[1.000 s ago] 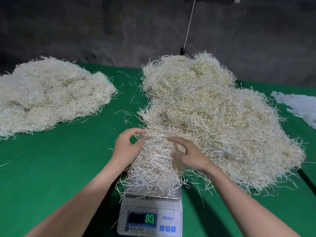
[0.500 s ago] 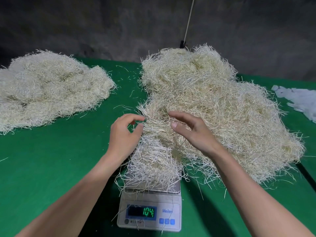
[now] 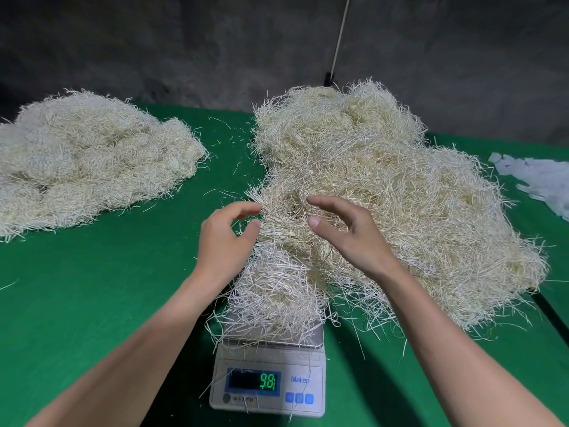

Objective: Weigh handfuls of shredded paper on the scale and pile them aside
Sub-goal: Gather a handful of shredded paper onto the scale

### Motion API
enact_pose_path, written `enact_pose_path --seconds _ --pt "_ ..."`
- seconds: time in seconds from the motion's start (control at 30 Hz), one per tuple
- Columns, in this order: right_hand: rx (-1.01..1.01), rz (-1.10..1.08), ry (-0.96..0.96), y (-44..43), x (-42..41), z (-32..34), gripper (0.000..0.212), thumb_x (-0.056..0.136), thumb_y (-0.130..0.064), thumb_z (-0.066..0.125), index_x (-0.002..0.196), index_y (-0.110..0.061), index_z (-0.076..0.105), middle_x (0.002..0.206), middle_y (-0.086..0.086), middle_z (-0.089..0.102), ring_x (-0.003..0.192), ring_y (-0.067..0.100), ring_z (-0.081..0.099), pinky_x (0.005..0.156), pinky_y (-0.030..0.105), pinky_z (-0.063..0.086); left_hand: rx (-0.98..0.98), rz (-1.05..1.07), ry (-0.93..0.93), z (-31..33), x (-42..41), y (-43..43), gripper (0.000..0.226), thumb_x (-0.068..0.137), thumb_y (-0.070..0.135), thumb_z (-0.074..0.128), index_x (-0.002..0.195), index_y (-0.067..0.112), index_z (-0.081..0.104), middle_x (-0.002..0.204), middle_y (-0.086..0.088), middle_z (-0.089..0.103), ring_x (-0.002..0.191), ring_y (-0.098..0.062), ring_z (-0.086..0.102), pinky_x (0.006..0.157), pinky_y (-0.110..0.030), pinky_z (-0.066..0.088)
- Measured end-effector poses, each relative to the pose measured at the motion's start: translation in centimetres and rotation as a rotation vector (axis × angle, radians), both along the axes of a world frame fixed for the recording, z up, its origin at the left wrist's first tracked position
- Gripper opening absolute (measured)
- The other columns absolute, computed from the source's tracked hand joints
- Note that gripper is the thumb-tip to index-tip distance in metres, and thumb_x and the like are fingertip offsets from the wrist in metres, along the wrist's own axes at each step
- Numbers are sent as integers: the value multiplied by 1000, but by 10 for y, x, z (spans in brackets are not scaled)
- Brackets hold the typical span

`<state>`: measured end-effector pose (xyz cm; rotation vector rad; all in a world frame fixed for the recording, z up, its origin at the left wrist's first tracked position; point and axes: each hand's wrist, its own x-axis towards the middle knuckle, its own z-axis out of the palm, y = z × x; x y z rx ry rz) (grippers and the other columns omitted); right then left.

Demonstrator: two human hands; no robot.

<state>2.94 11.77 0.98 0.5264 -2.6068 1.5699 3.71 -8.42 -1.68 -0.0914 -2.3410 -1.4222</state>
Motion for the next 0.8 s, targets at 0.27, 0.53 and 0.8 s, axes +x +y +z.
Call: enact_pose_path --seconds 0.27,0.53,0.8 --pt "1 18 -15 1 0 -2 29 86 -36 61 112 -47 51 115 -35 47 110 -19 40 90 12 27 3 -2 -5 1 -1 1 23 87 9 62 101 26 68 94 28 60 95 2 57 87 -23 43" --pt "75 47 -41 -3 5 0 39 86 -40 61 123 -41 47 122 -33 41 123 -2 38 101 27 23 -8 13 -2 -2 -4 2 22 87 10 63 100 28 68 92 31 58 91 12 54 81 -7 39" --pt "742 237 0 -38 5 -65 119 58 -70 71 128 -66 -25 147 -7 -39 134 31 -35 100 59 -21 -42 -16 -220 -34 -22 -9 33 96 29 51 129 24 53 129 11 55 122 -8 48 105 -30 34"
